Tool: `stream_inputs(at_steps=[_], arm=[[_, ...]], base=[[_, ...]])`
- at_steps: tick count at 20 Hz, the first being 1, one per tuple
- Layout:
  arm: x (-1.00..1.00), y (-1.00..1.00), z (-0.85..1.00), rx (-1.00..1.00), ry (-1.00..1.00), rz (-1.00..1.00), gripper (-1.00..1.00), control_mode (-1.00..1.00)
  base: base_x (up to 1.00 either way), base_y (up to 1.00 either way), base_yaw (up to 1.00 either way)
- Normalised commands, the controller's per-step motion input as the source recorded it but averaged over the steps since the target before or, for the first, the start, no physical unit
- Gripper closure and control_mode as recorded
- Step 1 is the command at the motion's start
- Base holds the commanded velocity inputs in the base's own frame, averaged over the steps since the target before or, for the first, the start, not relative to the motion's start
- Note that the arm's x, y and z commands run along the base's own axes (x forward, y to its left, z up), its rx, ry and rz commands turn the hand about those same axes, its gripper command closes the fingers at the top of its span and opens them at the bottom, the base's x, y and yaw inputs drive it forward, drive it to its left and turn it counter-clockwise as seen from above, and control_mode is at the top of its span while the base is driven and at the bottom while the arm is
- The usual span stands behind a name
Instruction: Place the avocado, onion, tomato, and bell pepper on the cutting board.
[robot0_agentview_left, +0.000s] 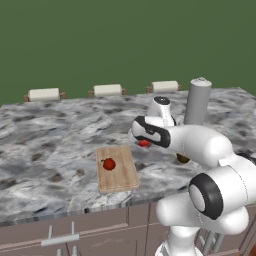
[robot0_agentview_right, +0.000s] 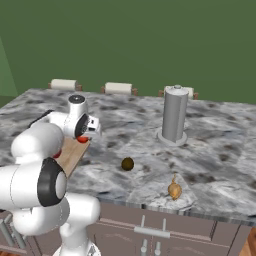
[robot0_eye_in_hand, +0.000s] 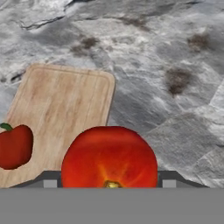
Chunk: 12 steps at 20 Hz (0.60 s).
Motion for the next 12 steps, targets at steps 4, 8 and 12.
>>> stream_inputs(at_steps=[4,8,12], arm=[[0.02,0.31,0.20,0.00,0.00,0.11,1.00,-1.00],[0.02,0.31,0.06,0.00,0.00,0.10,1.00,-1.00],[0.00,0.26,0.00,0.00,0.00,0.08,1.00,-1.00]], base=[[0.00,0.00,0.00],[0.00,0.00,0.00],[0.00,0.00,0.00]])
